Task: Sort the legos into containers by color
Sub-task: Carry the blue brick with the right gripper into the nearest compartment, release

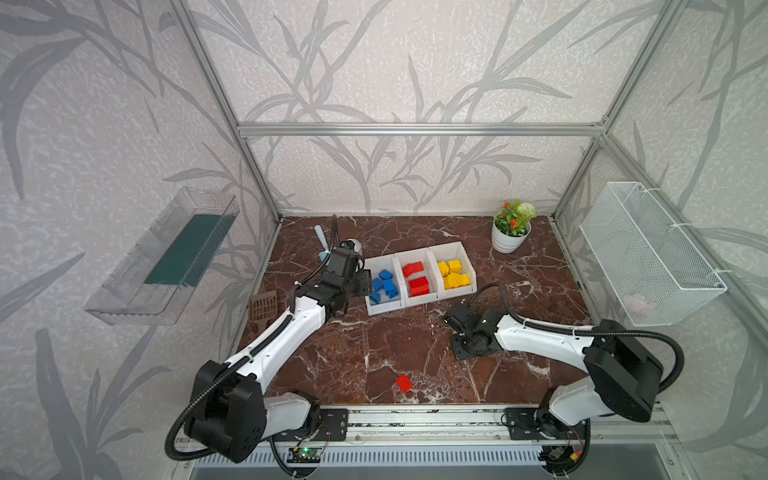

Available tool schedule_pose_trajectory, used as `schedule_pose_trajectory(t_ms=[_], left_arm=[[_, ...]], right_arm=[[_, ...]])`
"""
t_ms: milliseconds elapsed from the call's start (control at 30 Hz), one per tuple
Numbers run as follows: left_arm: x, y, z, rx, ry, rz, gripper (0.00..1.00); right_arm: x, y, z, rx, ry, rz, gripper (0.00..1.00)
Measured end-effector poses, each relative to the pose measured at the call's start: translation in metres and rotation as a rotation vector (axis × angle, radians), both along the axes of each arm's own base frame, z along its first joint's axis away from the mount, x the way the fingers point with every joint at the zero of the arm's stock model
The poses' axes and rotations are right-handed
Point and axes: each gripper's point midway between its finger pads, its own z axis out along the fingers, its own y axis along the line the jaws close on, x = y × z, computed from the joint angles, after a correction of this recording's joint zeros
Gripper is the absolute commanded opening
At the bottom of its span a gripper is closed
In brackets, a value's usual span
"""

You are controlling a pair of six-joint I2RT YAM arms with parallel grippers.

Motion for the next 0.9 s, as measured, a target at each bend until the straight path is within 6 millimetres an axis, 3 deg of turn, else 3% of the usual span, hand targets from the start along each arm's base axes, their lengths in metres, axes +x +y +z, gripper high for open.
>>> schedule_pose_trajectory(t_ms=[233, 300, 433, 533, 667, 767, 900], left_arm=[[-0.015, 0.011, 0.007, -0.013, -0.021, 0.031, 0.62], [-0.022, 0.014, 0.007, -0.02, -0.022, 0.042, 0.62], [-0.037, 0.02, 0.007, -0.044, -0.033, 0.059, 0.63], [-0.047, 0.022, 0.01, -0.063, -0.045, 0.067, 0.63], [-0.055, 0.023, 0.012, -0.087, -0.05, 0.069, 0.63], [-0.061, 0.022, 0.008, -0.103, -0.04, 0.062, 0.63], [-0.067, 0.02, 0.001, -0.127, -0.017, 0.056, 0.63]], right_arm=[[0.046, 0.06, 0.083, 0.152, -0.176, 0.115, 0.3], [0.065, 0.082, 0.109, 0.193, -0.241, 0.161, 0.3], [0.107, 0.135, 0.141, 0.246, -0.315, 0.252, 0.3], [0.138, 0.175, 0.146, 0.271, -0.34, 0.318, 0.3], [0.176, 0.22, 0.138, 0.299, -0.329, 0.379, 0.3], [0.195, 0.239, 0.126, 0.299, -0.307, 0.404, 0.3], [0.203, 0.248, 0.109, 0.28, -0.262, 0.426, 0.35]])
